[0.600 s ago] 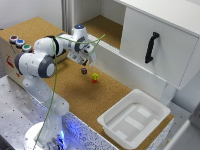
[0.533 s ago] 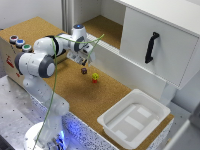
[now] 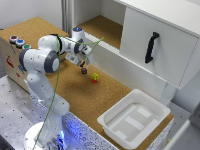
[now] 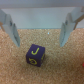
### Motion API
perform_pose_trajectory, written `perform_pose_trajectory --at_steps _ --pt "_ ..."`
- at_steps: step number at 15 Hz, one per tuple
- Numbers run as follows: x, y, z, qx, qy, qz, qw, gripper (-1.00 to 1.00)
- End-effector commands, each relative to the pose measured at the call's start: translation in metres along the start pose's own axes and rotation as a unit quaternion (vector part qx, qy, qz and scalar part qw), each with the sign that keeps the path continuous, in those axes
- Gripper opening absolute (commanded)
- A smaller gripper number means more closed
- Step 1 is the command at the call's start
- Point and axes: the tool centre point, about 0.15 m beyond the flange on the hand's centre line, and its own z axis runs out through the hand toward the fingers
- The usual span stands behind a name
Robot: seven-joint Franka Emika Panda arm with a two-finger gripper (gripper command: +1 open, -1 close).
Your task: Collapse the stacked blocks
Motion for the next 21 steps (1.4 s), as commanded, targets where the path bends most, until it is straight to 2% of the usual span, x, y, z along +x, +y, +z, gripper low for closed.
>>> perform_pose_trajectory --at_steps 1,5,10,15,19,21 --pt "0.027 0.005 0.019 -0.012 -0.038 0.011 0.999 -1.0" --pt "0.033 0.024 0.021 0.002 -0.03 0.022 0.999 -1.0" --pt "0.031 0.054 0.026 -0.008 -0.044 0.019 0.999 -1.0" --pt "0.004 0.106 0.029 -0.015 -0.067 0.07 0.995 -1.0" --pt "-0.033 0.161 0.02 -0.039 -0.073 0.134 0.988 -1.0" --pt "-0.047 0.208 0.013 -0.06 -0.055 0.193 0.978 -1.0"
